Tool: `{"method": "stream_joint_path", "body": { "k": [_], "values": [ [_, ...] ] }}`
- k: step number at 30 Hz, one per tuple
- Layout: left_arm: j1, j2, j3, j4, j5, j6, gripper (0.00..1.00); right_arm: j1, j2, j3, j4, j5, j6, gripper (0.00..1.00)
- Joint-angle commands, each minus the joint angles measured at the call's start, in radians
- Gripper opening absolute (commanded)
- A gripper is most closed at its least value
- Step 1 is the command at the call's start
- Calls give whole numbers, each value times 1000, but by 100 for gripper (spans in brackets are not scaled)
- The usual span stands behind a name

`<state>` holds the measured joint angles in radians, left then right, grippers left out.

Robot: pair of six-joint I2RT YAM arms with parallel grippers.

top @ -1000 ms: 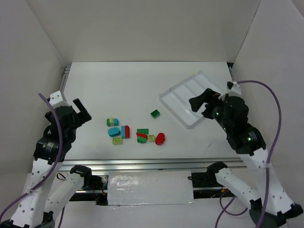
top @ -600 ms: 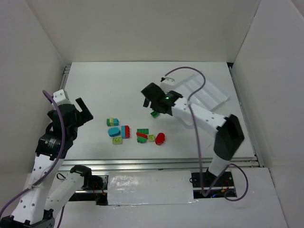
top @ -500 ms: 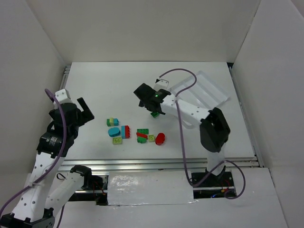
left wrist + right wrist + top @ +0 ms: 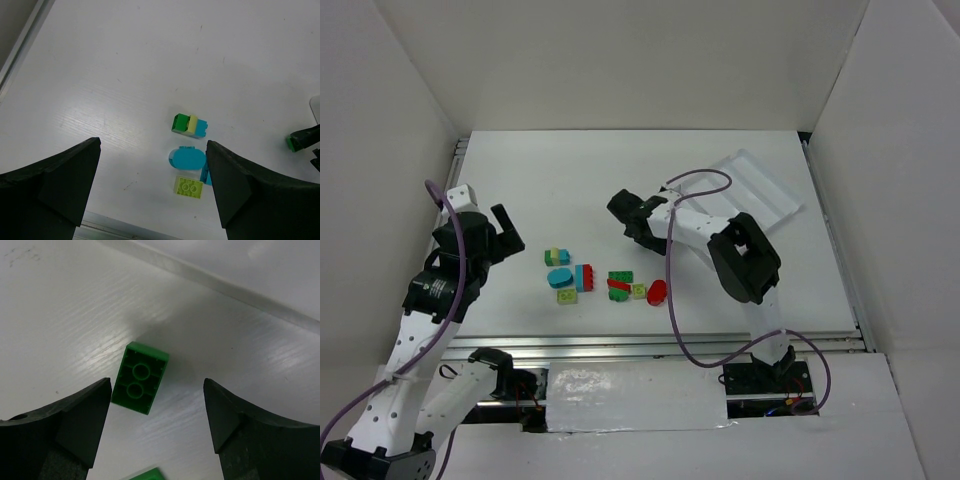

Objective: Sort the legos into containers by color

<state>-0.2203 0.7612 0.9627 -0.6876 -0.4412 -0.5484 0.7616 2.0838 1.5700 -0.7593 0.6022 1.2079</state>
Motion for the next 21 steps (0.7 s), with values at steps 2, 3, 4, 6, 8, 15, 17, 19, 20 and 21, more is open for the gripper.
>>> {"method": "stream_joint_path", "body": {
  "k": [2, 3, 4, 6, 8, 15, 17, 19, 20, 21],
  "values": [
    [2, -10, 10, 39, 24, 28, 100, -27, 1, -15, 95, -10, -7, 81],
    [1, -11, 10, 37, 24, 28, 99, -37, 22, 13, 78, -13, -10, 81],
    [1, -11, 10, 37, 24, 28, 99, -39, 31, 24, 72, -18, -11, 81],
    [1, -11, 8, 37, 27, 30, 100, -42, 45, 28, 80, -30, -21, 75],
    [1, -11, 7, 39, 27, 30, 100, -45, 45, 12, 101, -39, -24, 68],
    [2, -7, 8, 43, 45, 34, 100, -45, 33, -25, 138, -73, -39, 48],
    [1, -7, 10, 42, 47, 34, 99, -48, 24, -40, 153, -82, -51, 11],
    [1, -8, 8, 40, 45, 34, 99, -45, 15, -42, 167, -82, -71, 0],
    [1, -10, 8, 43, 45, 34, 100, -45, -2, -36, 175, -85, -89, 0],
    [1, -13, 5, 43, 47, 34, 99, -45, -16, -34, 202, -90, -144, 0]
  ]
}}
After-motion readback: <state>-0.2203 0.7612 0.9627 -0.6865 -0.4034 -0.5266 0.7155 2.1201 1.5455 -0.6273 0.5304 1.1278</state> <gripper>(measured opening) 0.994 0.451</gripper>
